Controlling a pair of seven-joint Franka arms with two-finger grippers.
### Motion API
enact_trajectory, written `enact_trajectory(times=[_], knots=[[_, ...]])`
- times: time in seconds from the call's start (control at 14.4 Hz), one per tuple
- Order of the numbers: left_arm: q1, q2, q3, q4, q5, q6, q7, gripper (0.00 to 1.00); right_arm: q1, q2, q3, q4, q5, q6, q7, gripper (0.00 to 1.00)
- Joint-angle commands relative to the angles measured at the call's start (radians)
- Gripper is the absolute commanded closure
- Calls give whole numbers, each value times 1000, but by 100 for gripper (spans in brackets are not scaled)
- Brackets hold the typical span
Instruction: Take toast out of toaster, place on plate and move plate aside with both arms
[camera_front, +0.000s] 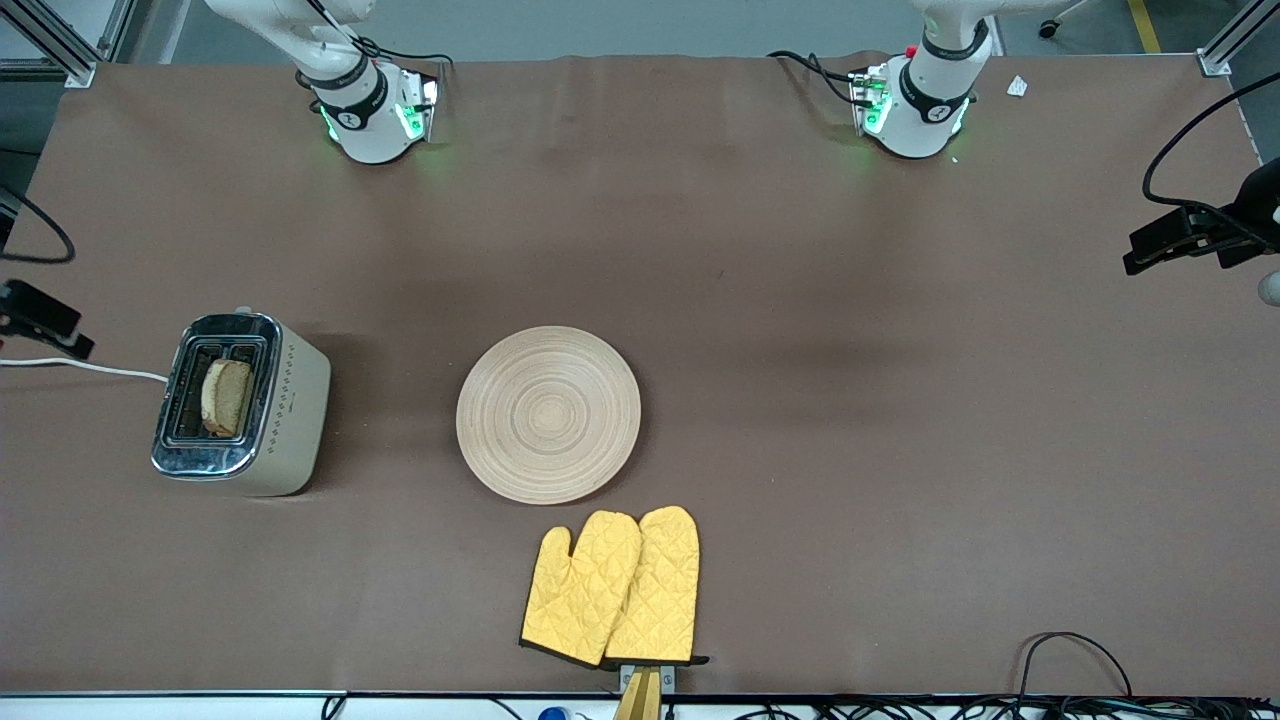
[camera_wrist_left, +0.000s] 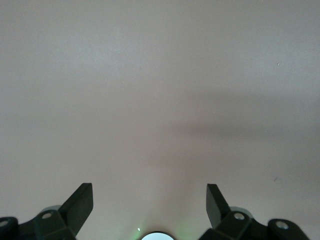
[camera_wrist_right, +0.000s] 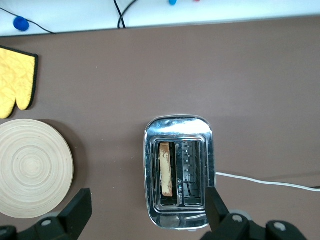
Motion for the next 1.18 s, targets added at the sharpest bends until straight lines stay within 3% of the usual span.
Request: enact_trajectory(times=[0.0,0.28,0.49,0.7,0.83,1.11], knots=[[0,4,-1,15,2,-8,12,0,-28,89,2,-1,27,15,-10,0],[-1,4,-1,15,0,-8,7,0,-17,192,1,-22,24,3,-12,0],[0,6,-1,15,-1,-8,10,0,-8,196,1,-99,24,9,-12,0],[-1,6,-1,15,-1,-8,7,0,7,204,1,-142,-26,23,-13,20],[-4,6,-4,15,-3,-8,6,0,20,212,1,-148,-66,26,-13,41],[-1,6,-4,15,-3,-10,6,0,6,244,1,-148,-71,35,-13,72]])
